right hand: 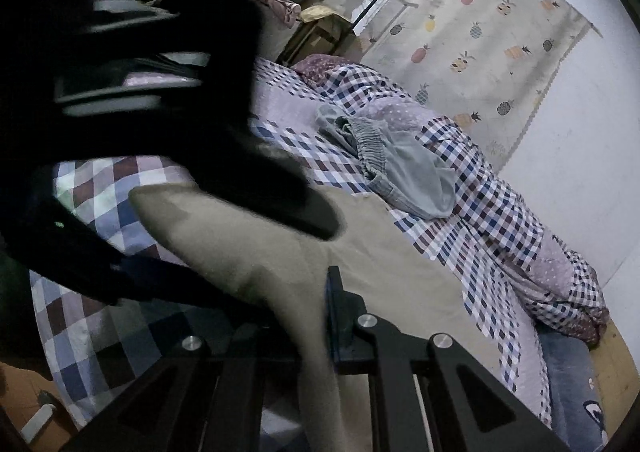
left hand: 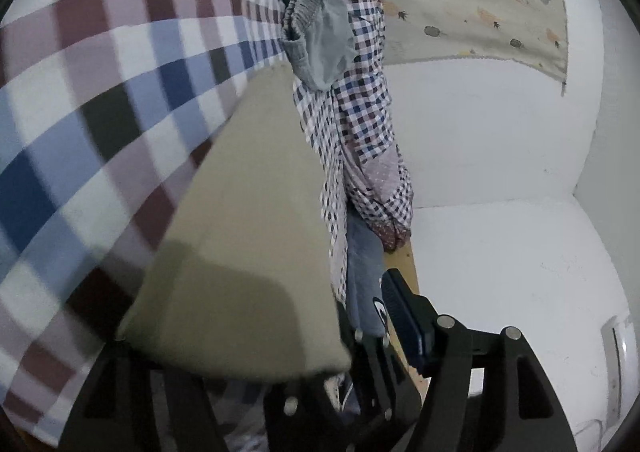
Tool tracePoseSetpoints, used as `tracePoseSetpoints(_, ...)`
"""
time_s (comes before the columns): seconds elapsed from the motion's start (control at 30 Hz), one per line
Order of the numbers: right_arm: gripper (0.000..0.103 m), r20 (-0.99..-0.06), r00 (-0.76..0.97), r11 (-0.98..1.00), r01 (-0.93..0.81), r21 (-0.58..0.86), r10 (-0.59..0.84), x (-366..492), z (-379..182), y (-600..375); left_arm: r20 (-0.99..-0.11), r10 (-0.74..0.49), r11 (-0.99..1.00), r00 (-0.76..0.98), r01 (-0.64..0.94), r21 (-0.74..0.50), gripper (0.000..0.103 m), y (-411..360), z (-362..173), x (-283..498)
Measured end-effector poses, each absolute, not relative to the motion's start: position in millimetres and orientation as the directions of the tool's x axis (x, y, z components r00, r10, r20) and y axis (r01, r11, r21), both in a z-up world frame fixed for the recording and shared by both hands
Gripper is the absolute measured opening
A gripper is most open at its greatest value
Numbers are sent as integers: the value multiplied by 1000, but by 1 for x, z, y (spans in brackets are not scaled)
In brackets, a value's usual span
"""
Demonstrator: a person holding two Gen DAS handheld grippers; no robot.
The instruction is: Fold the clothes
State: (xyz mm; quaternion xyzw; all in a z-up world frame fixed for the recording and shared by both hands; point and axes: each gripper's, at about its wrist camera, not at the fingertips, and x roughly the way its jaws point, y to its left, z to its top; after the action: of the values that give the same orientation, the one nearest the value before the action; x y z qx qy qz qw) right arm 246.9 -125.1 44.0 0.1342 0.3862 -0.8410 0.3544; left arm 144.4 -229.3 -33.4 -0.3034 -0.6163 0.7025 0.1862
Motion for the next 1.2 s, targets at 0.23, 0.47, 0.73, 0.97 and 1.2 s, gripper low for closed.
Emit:
tracePoseSetpoints(0.23, 8, -496, -713, -448, 700, -557, -496, 249, 43, -125, -188, 612, -151, -768, 120, -981, 71, -234, -36, 126)
tracePoseSetpoints(0.47, 8, -485, -722, -436, 687, -581, -492, 253, 39, -124, -237, 607, -199, -759, 144, -969, 13, -241, -32, 125)
tracePoseSetpoints(0.73, 29, -441, -770, -424, 628, -653, -461, 257, 30, -119, -232, 624, -213, -746, 122, -969, 9, -246, -18, 126)
tracePoseSetpoints(0.97, 39, -426, -845, -479, 534, -697, -322, 231, 22, -70, -177, 651, -182, -738, 74, -980, 8, -245, -4, 120)
tracePoseSetpoints(1.2, 39, -420, -897, -529, 425, -734, -138, 195, 15, -7, -145, 655, -149, -741, 62, -987, 8, -248, 3, 118)
